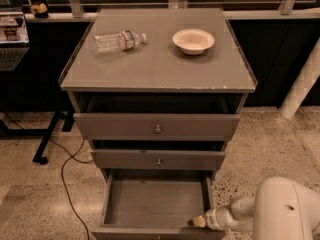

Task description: Open bottom drawer

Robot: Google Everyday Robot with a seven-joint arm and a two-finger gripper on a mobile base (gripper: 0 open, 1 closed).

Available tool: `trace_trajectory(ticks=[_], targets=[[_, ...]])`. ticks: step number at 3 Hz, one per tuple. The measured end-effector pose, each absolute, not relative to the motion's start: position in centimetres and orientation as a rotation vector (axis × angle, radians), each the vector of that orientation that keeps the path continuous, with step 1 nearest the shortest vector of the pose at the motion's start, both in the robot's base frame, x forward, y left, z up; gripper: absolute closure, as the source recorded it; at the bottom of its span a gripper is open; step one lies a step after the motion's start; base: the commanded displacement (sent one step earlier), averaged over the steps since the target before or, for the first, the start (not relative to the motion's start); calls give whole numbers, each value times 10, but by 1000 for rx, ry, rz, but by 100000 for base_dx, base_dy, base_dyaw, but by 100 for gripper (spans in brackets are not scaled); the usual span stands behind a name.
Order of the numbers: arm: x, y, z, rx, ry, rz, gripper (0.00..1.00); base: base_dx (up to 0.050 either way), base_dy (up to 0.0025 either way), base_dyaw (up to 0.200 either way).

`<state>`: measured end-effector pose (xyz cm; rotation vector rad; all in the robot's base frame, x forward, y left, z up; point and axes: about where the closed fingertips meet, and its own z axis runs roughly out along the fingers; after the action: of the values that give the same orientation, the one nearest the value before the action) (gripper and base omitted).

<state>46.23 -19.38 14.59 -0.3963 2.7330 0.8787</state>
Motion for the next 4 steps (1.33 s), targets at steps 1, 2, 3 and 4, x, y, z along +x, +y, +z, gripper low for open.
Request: trace_trajectory(ticks=[1, 2, 3, 4], targets=[[431, -205, 152, -351, 2709, 918, 100, 0, 0, 0], [432, -204, 153, -353, 2709, 917, 100, 0, 0, 0], [443, -191, 179, -417, 2654, 889, 100, 0, 0, 0], [446, -180, 219, -475, 2545, 872, 100, 0, 0, 0]])
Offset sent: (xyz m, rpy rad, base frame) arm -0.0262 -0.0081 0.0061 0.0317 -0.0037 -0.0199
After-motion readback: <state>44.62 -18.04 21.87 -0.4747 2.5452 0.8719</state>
